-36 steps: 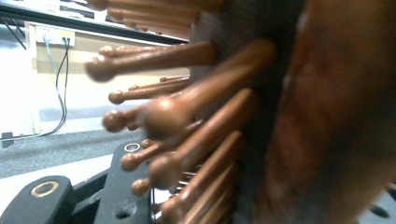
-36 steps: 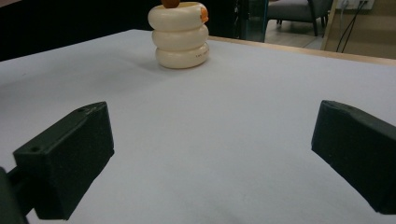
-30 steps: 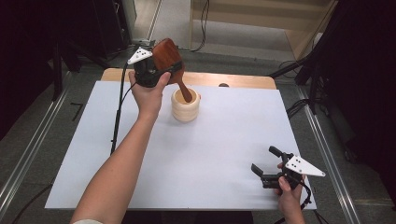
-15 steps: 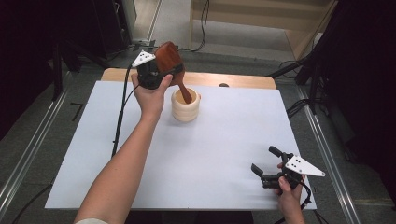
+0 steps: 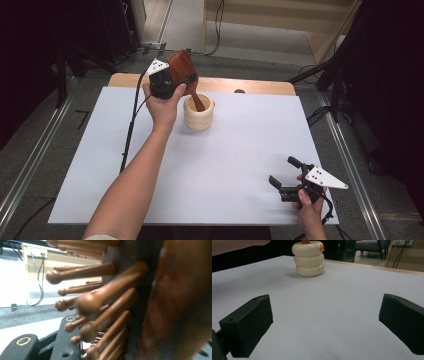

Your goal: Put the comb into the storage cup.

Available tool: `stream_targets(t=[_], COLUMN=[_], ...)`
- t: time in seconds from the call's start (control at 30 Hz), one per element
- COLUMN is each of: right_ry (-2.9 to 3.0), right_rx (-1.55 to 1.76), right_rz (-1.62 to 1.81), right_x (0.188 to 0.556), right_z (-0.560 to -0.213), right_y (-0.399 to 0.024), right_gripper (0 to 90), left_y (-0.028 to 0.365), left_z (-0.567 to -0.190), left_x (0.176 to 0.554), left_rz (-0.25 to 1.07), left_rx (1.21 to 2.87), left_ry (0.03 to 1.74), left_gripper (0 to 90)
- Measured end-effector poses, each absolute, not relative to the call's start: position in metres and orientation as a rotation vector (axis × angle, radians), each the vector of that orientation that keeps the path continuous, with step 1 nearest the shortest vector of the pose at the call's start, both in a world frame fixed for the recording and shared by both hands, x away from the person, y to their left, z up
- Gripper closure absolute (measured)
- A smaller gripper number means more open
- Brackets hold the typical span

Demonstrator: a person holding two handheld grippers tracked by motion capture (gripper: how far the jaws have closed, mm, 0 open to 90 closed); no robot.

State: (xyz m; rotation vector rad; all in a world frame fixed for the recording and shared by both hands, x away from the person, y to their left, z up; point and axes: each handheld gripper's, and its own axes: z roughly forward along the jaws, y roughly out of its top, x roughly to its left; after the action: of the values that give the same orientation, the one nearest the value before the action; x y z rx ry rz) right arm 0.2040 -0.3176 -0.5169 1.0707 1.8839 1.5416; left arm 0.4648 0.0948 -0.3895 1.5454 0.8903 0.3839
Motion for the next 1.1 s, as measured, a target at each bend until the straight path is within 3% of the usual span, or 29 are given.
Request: stream_targets(t=[1.1], right_ry=[1.877], right_rx=[1.071], right_rz=[1.546], right_x=[0.204], right_z=[-0.517], right_y=[-0.318], right_gripper=[0.0], left_y=[0.087], left_z=[-0.430], left_x=[0.467], left_rz=[0.348], left_rx=[1.564], left_ry=[0.956], left_gripper=[51.9])
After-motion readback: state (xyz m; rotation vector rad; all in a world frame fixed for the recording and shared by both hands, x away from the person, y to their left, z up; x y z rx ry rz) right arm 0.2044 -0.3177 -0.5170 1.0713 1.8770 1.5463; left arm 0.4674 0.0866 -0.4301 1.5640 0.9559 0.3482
